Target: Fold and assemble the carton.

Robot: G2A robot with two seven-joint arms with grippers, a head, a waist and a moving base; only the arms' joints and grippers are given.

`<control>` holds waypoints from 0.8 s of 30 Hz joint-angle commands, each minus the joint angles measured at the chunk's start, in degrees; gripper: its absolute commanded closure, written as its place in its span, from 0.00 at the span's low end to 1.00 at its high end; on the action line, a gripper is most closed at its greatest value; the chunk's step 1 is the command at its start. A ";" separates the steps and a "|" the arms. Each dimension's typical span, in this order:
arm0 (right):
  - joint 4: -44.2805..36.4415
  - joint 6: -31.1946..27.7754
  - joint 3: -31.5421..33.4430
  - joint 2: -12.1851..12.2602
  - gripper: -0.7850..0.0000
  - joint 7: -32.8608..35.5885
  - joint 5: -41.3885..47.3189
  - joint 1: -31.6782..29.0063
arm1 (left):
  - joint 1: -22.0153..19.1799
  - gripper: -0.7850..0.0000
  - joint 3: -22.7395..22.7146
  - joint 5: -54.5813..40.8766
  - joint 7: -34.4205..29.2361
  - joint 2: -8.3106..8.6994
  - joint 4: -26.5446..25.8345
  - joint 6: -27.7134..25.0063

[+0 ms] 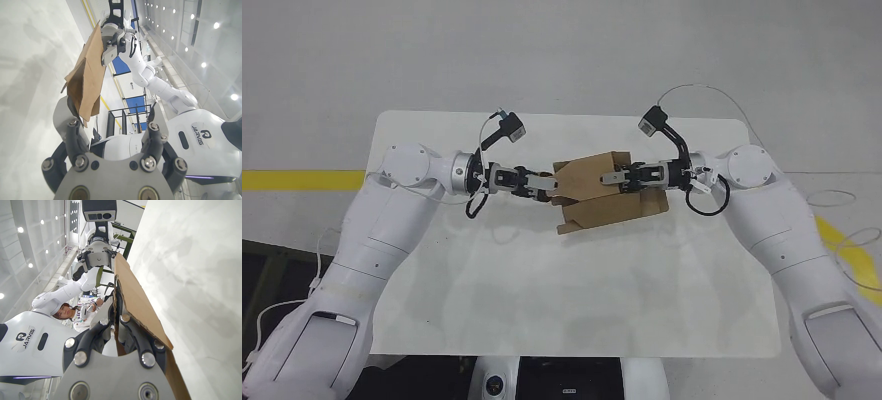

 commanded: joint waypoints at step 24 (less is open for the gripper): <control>-5.78 2.22 2.06 0.06 1.00 -6.82 -6.26 -3.95 | -1.32 0.00 -0.80 -7.01 -0.63 -0.75 -0.53 2.43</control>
